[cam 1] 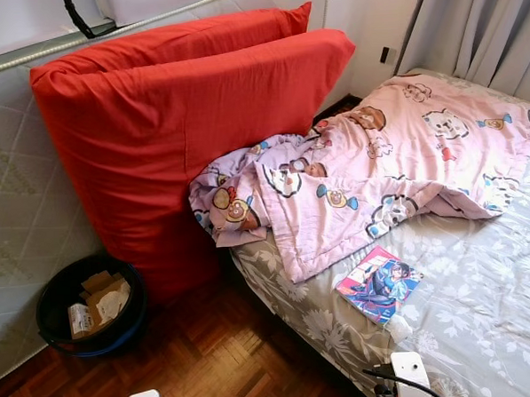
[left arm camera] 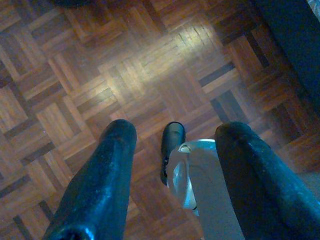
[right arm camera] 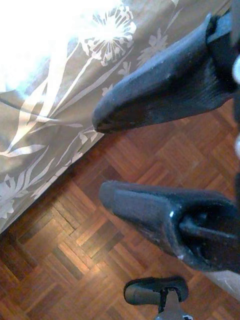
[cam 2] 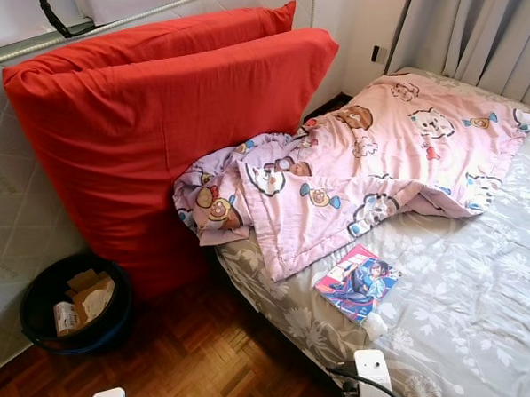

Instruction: Clean up the room

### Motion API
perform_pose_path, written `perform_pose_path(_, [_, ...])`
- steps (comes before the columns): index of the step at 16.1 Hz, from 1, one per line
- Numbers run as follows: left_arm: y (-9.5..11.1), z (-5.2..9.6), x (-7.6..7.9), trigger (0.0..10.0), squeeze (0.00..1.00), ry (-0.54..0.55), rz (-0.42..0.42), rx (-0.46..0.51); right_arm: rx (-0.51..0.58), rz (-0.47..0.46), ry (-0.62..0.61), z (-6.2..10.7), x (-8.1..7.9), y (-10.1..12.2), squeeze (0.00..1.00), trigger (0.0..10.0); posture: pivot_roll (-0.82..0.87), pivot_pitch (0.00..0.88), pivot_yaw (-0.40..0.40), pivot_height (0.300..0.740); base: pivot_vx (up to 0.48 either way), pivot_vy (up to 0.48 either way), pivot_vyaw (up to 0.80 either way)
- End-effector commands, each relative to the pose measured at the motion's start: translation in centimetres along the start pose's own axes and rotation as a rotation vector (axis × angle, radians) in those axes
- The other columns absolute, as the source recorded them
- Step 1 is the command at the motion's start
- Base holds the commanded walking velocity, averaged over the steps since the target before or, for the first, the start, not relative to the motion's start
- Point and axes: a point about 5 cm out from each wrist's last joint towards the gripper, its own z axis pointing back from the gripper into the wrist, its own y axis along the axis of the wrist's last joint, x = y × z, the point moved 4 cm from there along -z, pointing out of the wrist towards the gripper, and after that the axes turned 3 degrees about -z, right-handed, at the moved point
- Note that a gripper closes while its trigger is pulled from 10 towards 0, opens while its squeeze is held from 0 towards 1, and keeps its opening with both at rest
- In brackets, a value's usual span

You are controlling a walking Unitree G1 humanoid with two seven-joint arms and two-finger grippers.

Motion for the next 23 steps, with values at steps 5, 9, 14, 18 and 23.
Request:
perform_pose_path(5, [2.0,-0.5,0.2,10.0,0.00,-0.054,-0.090,0.025,-0.073,-0.112,0.038,0.4,-1.0,-2.6,0.00,10.0,0.03,0.138,-0.006,0.740,0.000,0.000,0.00])
perform_pose_path(9, [2.0,-0.5,0.2,10.0,0.00,-0.054,-0.090,0.025,-0.073,-0.112,0.038,0.4,-1.0,-2.6,0.00,10.0,0.03,0.138,-0.006,0.740,0.000,0.000,0.00])
perform_pose_path(14, [2.8,-0.7,0.6,10.0,0.00,-0.064,-0.094,0.052,-0.087,-0.142,0.021,0.8,0.2,-3.5,0.00,10.0,0.02,0.121,-0.002,0.740,0.000,0.000,0.00])
perform_pose_path(18, [2.8,-0.7,0.6,10.0,0.00,-0.065,-0.092,0.050,-0.084,-0.140,0.070,0.2,-4.6,-2.8,0.00,10.0,0.02,0.124,-0.007,0.740,0.000,0.000,0.00])
perform_pose_path(23, [3.1,-0.7,1.0,10.0,0.00,-0.078,-0.068,0.075,-0.067,-0.140,0.082,0.0,-6.4,-1.7,0.00,10.0,0.02,0.136,-0.018,0.740,0.000,0.000,0.00])
